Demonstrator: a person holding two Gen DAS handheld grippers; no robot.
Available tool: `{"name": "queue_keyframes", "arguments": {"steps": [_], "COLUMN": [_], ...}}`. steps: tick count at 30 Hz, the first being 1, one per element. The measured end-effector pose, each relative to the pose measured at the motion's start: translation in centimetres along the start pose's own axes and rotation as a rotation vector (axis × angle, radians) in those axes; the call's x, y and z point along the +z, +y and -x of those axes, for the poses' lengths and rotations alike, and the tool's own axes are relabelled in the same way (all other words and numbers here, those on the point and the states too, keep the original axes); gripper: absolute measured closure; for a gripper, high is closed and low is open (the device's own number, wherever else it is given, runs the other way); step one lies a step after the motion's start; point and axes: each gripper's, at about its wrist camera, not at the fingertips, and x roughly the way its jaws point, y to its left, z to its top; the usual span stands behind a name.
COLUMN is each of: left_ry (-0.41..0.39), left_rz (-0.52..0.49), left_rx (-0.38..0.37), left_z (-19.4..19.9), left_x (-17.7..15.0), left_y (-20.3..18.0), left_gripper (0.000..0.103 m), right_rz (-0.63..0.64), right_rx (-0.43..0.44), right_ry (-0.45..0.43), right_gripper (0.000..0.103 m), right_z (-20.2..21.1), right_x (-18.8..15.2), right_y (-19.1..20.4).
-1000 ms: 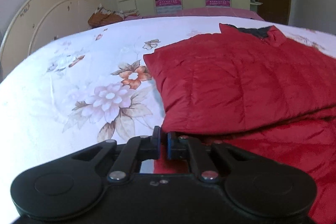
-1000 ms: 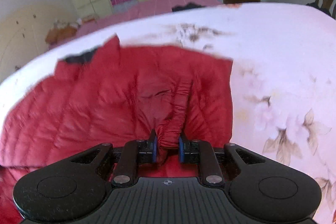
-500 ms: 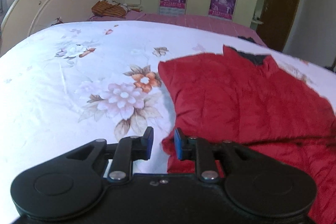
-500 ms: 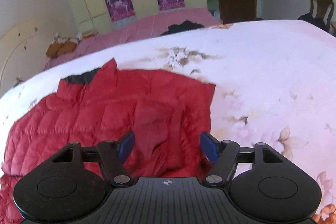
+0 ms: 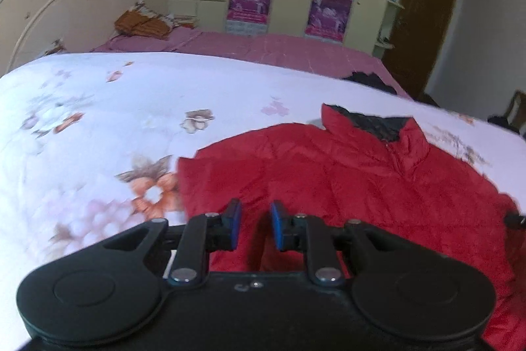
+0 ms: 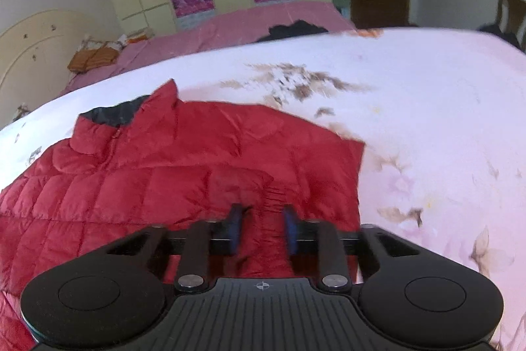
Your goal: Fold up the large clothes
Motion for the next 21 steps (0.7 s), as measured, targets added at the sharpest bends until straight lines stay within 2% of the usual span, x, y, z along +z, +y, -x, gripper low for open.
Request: {"name": "queue_keyframes", "arguments": {"steps": [2, 3, 5, 9, 10, 11, 13, 16, 19, 21], "left_ry": [0.031, 0.048, 0.053, 0.053, 0.041, 0.023, -0.020, -0.031, -0.013, -0.004], "left_rz": [-0.017, -0.017, -0.014, -0.026, -0.019, -0.016, -0.016, -0.022, -0.017, -0.031], "left_rx": [0.014, 0.027, 0.042, 0.060, 0.062, 0.062, 0.065, 0.055, 0.056, 0.069], "left_z": [-1.5, -2.2, -2.9, -2.6, -2.2, -1.6, -0.7, -0.8, -1.7, -2.2], "left_x": [-0.3, -0.6, -1.2, -1.0, -0.7, -0.5, 0.0, 0.7, 0.8, 0.5], "left_y": [-0.1, 0.1, 0.6, 0.4, 0.4, 0.3, 0.1, -0.5, -1.2, -1.7], "left_gripper": [0.088, 0.089, 0.089, 0.090, 0.090, 0.089, 0.084, 0.083, 0.083, 0.083], "right_rz": [0.039, 0.039, 0.027, 0.058, 0.032, 0.007, -0.013, -0.005, 0.038, 0.087], "right_rx": [-0.057, -0.079, -0.082, -0.089, -0.092, -0.097, -0.115, -0.076, -0.009, 0.005], "right_ry": [-0.023, 0.003, 0.051, 0.052, 0.034, 0.007, -0.063, -0.107, -0.085, -0.071], "right_gripper": [0.082, 0.082, 0.082, 0.082, 0.078, 0.068, 0.056, 0.054, 0.054, 0.054], "right_z": [-0.1, -0.9, -2.2, -2.1, -1.6, -1.0, 0.3, 0.9, 0.2, -0.7], "right_x": [-0.1, -0.4, -1.0, -0.6, -0.3, 0.0, 0.6, 1.7, 2.2, 2.0], "right_y": [0.1, -0.2, -0.7, -0.4, -0.8, -1.1, -1.2, -0.4, 1.8, 3.4]}}
